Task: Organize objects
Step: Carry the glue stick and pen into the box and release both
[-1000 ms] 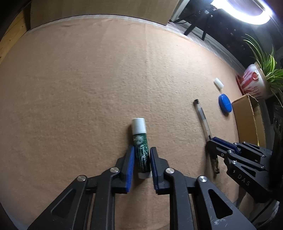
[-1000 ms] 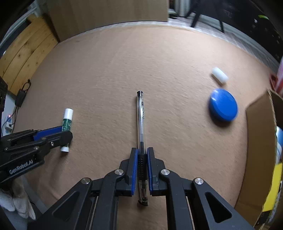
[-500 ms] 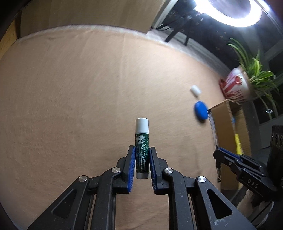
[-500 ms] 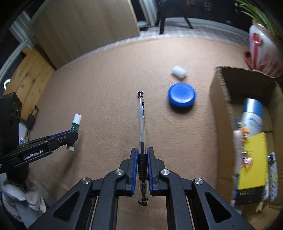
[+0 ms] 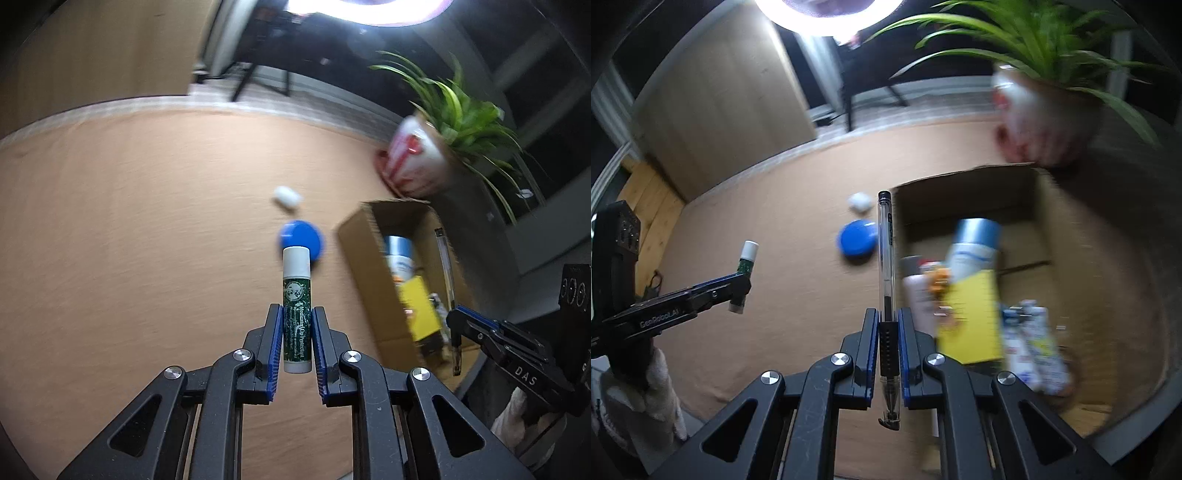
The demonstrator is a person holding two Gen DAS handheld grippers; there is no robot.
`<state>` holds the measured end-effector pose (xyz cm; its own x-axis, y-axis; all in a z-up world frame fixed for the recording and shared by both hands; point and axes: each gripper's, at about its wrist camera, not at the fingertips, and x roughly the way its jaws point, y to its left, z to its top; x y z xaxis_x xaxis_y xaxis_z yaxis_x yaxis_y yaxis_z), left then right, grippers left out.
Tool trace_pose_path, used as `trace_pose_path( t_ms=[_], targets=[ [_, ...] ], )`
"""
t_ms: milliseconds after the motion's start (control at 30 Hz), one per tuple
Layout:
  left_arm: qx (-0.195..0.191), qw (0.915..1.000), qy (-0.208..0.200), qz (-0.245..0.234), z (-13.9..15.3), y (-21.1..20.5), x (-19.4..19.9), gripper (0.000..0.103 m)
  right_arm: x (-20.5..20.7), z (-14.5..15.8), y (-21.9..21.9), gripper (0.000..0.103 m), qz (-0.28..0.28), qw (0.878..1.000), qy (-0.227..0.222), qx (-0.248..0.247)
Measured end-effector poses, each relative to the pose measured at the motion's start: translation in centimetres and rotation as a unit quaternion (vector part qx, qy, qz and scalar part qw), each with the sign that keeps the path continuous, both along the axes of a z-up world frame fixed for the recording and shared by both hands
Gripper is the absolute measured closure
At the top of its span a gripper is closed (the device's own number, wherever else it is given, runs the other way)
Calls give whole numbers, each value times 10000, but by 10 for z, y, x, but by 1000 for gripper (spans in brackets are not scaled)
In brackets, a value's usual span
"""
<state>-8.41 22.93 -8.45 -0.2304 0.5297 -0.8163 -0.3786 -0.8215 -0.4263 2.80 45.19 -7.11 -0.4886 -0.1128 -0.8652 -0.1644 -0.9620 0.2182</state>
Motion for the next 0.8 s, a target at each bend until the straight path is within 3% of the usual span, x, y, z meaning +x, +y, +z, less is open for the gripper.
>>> trace_pose_path(
  t_ms=[367,800],
  targets=[
    [93,9967,65,-800,11,94,27,86,33,-1,67,94,-670,9975,-54,226],
    [171,9927,59,-1195,12,136,42,85,41,-2,92,93,-755,9969,-64,214]
  ],
)
